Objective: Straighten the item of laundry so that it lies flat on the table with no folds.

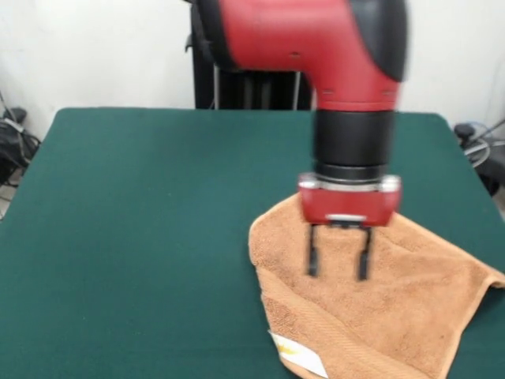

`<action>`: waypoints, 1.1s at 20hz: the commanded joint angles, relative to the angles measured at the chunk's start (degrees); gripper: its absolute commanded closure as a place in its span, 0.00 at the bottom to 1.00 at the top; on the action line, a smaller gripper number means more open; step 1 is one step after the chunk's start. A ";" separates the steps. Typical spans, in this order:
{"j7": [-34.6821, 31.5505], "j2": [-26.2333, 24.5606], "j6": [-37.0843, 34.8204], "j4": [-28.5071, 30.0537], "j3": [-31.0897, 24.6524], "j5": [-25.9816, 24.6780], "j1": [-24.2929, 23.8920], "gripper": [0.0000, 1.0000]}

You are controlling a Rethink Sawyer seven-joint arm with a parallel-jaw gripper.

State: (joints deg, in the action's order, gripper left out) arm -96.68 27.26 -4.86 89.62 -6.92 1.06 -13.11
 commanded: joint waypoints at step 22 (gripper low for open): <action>3.47 -6.12 -20.29 -5.40 -9.95 -12.24 -5.31 0.00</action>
State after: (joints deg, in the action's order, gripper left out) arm -96.68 24.42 -16.99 86.67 -12.30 -8.06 -19.69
